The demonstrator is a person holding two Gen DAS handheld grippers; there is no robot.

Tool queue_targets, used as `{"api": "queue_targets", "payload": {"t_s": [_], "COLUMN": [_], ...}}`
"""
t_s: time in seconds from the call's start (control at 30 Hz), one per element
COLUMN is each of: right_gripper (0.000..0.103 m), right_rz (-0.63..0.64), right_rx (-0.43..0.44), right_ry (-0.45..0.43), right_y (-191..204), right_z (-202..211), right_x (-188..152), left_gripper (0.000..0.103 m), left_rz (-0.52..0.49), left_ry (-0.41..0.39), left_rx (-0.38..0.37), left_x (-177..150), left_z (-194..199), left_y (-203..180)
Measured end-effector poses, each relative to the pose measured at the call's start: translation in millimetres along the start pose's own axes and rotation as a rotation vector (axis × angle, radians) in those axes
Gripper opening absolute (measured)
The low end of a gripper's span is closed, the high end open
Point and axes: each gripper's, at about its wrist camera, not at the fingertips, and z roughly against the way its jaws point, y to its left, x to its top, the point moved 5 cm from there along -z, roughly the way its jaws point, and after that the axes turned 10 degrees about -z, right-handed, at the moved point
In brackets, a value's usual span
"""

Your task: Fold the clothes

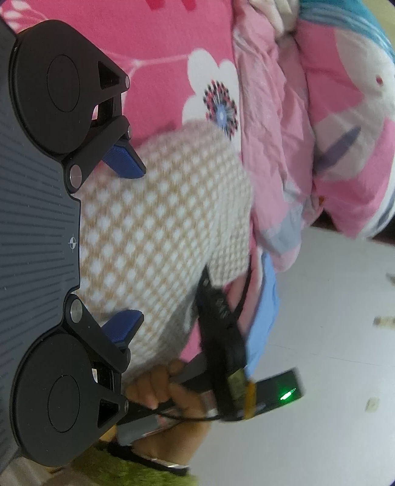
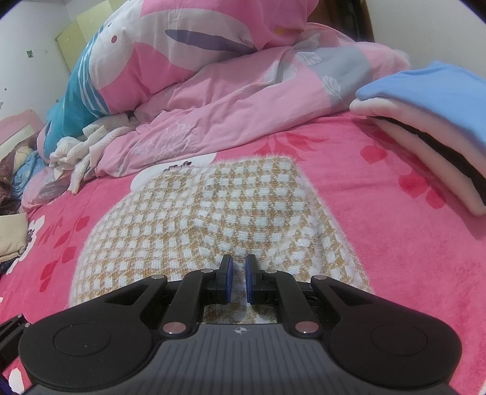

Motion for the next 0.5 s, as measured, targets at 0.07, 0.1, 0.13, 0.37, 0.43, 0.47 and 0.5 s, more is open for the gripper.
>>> {"api": "queue_targets", "payload": {"t_s": [0.07,0.1,0.13,0.37,0.43,0.47,0.5], "right_gripper": [0.007,0.007,0.007,0.007,0.007,0.007,0.008], "right_rz": [0.0,0.001,0.001,0.004,0.009,0.009,0.007], "right_rx": [-0.003,-0.004,-0.005,0.004,0.008,0.011,0.015], "right_ry": [0.0,-0.002,-0.004,-0.022,-0.026,-0.028,-0.03], "right_y": [0,1,1,1,0,0,-1], "right_z": [0,0,0,2,2,3,3], "right_x": [0,0,-1,-3,-3,-4,-4], "left_gripper": [0.094,0.09,0.088,0.039,0.03,0.025,0.02], "left_rz": [0.057,0.097,0.141,0.405,0.42,0.424,0.423], "left_ry": [-0.027,-0.04,-0.051,0.022,0.078,0.107,0.128], "left_rx": [0.041,0.065,0.09,0.23,0.259,0.266,0.254], "left_x": [0,-1,-3,-14,-14,-12,-7], "left_z": [9,13,16,-8,-25,-35,-48], "left_y": [20,32,46,128,136,138,135]}}
